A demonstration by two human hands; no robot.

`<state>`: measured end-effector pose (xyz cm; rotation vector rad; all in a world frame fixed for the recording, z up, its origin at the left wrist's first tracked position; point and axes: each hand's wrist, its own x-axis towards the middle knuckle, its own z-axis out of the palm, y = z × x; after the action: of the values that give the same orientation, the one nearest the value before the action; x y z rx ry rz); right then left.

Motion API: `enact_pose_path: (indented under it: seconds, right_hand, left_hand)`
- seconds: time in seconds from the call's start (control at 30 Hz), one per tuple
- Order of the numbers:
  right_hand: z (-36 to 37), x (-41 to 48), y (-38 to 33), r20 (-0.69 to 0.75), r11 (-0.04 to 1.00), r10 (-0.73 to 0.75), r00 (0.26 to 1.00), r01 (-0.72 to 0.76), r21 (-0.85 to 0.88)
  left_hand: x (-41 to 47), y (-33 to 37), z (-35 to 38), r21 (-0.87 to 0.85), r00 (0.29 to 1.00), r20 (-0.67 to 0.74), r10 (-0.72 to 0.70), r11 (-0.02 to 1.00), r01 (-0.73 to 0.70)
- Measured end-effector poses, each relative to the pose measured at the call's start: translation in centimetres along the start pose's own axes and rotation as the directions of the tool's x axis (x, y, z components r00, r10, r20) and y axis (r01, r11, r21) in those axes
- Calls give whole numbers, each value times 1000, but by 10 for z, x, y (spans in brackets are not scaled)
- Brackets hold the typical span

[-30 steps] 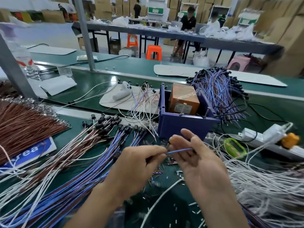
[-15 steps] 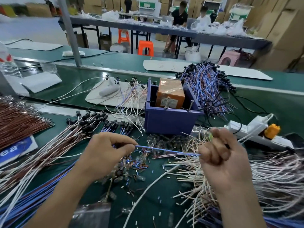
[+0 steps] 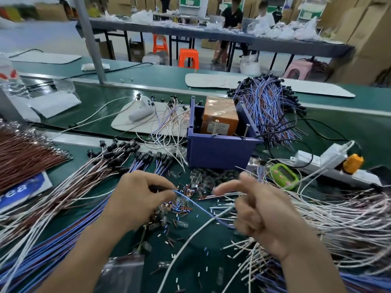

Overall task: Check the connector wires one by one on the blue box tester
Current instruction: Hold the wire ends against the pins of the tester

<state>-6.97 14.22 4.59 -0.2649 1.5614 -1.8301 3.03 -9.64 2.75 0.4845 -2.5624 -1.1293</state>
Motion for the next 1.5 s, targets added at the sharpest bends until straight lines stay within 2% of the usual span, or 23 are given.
enact_pose_path:
  seconds: [0.07,0.17,0.23,0.37,0.43,0.5,0.63,0.77,0.83,1.0,1.17,1.33,1.5]
  right_hand:
    - [14,3,10,39,977,-3,999,11,-215]
    - [40,10,19,59,869,-159,986,168,-465]
    - [50,13,25,94,798,-257,962,266,-541]
    - [58,13,33,156,850,-176,972,230,-474]
    - [53,15,34,101,845,-180,978,206,-493]
    - [47,17,32,59,880,-174,983,182,-438]
    - [46,18,30,-24,923,-183,983,164,-347]
    - [38,20,30,-170,955,-202,965,155,-255]
    - [34,20,27,-194,974,-188,963,156,-166]
    - [42,21,30,-160,978,-190,969,172,-120]
    - [45,25,35,-136,978,-187,973,172,-117]
    - [50,25,32,-87,969,-206,975,191,-159]
    - [55,21,32,-79,967,-208,975,192,-169]
  left_hand:
    - [-1,4,-2,-91,997,65,-33,995,39]
    - [-8,15,2,-106,970,231,77,993,-53]
    - [-10,18,7,-119,970,207,127,987,-104]
    - [-11,21,6,-200,989,97,107,976,-86]
    - [-5,19,-3,-297,994,86,65,954,-36]
    - [3,12,-14,-398,998,68,12,917,16]
    - [5,8,-17,-414,993,115,-9,909,57]
    - [8,-9,-29,-565,977,-81,-196,817,117]
    - [8,-15,-34,-560,961,-131,-243,818,131]
    - [-1,10,-3,-432,994,-65,-92,900,55]
    - [-5,25,20,-538,998,51,-42,841,63]
    - [-3,29,28,-688,992,30,-124,717,110]
    - [-5,30,32,-707,990,14,-138,699,107]
